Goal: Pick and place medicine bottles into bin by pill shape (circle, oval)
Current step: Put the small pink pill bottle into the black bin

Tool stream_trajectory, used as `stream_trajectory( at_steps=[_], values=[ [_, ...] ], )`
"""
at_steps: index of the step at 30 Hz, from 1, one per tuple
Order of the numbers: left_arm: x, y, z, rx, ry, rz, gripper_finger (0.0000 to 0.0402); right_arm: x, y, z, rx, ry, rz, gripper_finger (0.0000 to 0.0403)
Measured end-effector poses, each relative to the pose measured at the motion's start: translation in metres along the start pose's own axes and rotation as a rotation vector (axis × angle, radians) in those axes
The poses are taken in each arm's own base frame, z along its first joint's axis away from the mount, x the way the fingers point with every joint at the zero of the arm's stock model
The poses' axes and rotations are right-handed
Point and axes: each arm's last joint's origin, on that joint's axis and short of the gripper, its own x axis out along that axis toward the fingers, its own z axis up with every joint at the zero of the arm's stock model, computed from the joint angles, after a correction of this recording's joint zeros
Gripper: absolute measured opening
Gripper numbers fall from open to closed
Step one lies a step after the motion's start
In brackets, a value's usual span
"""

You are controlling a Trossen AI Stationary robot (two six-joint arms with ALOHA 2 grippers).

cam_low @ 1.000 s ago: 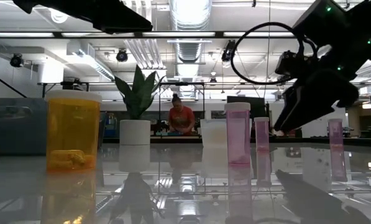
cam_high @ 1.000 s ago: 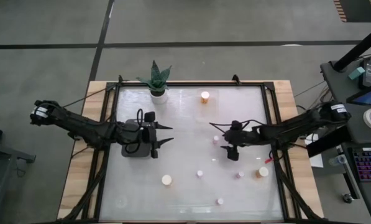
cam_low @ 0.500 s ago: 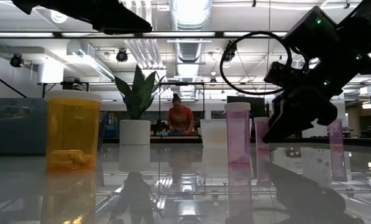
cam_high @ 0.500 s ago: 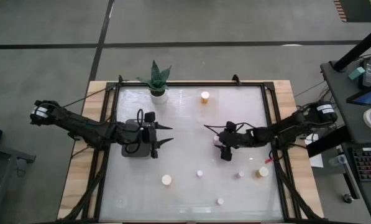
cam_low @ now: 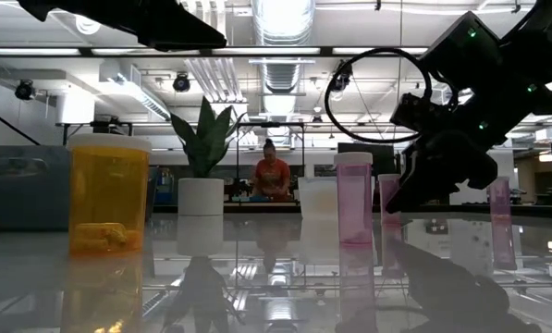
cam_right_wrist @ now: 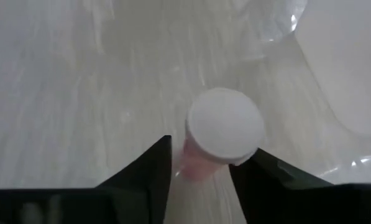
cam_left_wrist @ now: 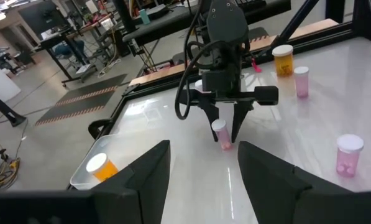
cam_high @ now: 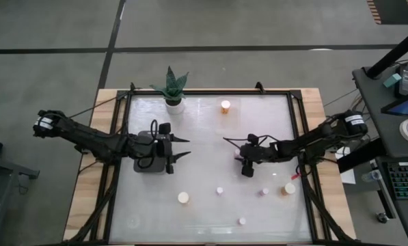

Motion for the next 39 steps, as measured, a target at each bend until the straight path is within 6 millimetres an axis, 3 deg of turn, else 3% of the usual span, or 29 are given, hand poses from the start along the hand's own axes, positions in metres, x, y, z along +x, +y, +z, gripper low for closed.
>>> stream_trajectory(
  at_steps=[7, 13, 21, 29, 39],
  values=[
    [0.0, 0.0, 0.0, -0.001, -0.002, 0.0, 0.0173, -0.004, 0.0, 0.003, 0.002, -0.018, 0.005, 0.0088],
    [0.0, 0.0, 0.001, -0.029, -0.006, 0.001, 0.0173, -0.008, 0.0, 0.012, 0.015, -0.052, 0.012, 0.0088],
    [0.0, 0.001, 0.005, -0.1, -0.046, 0.007, 0.0173, -0.016, 0.006, 0.059, 0.007, -0.165, 0.028, 0.0093],
    [0.002, -0.001, 0.002, -0.196, -0.033, -0.003, 0.0173, -0.012, 0.015, 0.104, -0.05, -0.214, 0.032, 0.0093],
    [0.037, -0.021, -0.011, -0.233, -0.061, -0.014, 0.0173, 0.002, 0.026, 0.136, -0.113, -0.228, 0.06, 0.0093]
  ],
)
